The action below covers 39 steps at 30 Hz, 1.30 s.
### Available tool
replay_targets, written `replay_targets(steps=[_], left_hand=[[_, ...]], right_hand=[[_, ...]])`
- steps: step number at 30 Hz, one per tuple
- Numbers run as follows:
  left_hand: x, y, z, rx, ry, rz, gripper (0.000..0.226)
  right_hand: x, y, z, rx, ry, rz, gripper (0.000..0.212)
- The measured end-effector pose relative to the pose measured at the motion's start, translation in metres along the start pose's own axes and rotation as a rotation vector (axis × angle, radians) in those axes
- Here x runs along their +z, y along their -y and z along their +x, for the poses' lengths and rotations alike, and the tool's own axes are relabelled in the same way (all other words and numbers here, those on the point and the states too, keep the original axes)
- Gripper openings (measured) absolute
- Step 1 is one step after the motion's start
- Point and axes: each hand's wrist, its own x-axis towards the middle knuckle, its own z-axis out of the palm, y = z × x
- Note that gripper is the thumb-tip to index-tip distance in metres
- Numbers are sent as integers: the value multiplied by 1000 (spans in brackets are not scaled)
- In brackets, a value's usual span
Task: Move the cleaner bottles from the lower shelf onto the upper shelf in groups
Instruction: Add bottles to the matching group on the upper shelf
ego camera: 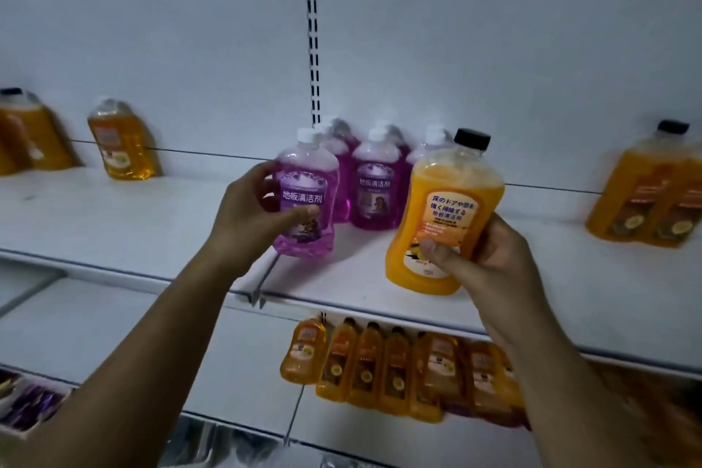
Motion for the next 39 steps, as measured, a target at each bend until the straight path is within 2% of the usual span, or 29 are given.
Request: replay_targets(steps=[3, 10, 15, 21, 27, 32, 35, 39], left_hand=[[3, 18, 19, 20, 10, 42, 66], [11, 47, 42, 72, -13, 194, 76], [14, 52, 50, 42, 90, 43, 75], [15, 54, 52, 36, 97, 43, 75], [15, 53, 50, 12, 113, 92, 91], [-6, 33, 19, 56, 10, 363, 96], [-25, 20, -26, 82, -77, 580, 87], [-51, 7, -90, 21, -165, 775, 78]], right_hand=[[13, -7, 5, 23, -16, -9, 49], [34, -15, 12, 62, -31, -43, 54], [38, -19, 14, 68, -44, -85, 52], [34, -24, 12, 81, -46, -110, 50], [30, -27, 12, 99, -37, -132, 51], [25, -29, 8, 97, 3, -134, 54], [26, -28, 4, 103, 53, -104, 55], [38, -23, -3, 92, 185, -39, 55]])
